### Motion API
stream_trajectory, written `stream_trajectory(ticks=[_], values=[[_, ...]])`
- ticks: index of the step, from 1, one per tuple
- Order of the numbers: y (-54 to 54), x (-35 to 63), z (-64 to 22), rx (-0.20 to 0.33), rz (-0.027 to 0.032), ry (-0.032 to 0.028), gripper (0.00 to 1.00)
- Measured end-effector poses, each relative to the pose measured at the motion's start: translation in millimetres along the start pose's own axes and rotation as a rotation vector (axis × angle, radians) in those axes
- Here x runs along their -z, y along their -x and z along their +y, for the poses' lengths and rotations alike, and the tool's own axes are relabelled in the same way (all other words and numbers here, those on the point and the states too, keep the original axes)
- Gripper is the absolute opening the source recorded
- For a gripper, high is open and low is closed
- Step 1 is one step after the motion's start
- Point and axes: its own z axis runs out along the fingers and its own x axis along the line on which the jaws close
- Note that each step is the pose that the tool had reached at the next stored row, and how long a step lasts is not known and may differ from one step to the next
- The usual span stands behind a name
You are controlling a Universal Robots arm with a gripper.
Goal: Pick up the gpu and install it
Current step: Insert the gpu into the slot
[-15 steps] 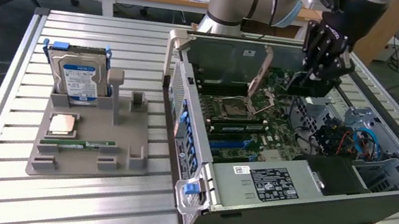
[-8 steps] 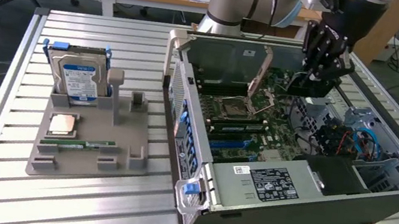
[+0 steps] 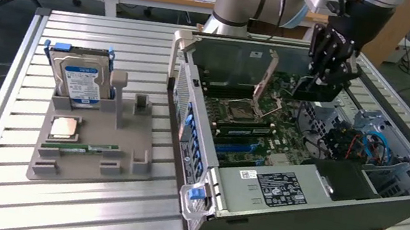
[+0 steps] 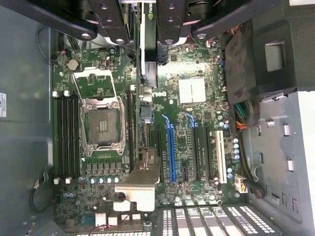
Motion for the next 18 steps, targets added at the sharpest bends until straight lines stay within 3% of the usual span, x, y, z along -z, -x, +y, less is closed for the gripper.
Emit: stream_trajectory(ticks=[9,18], values=[[-0.1,-2.8,0.8,0.000,0.0038,-0.0003,0.26],[-0.3,-5.5,1.0,0.000,0.0038,-0.0004,0.26]])
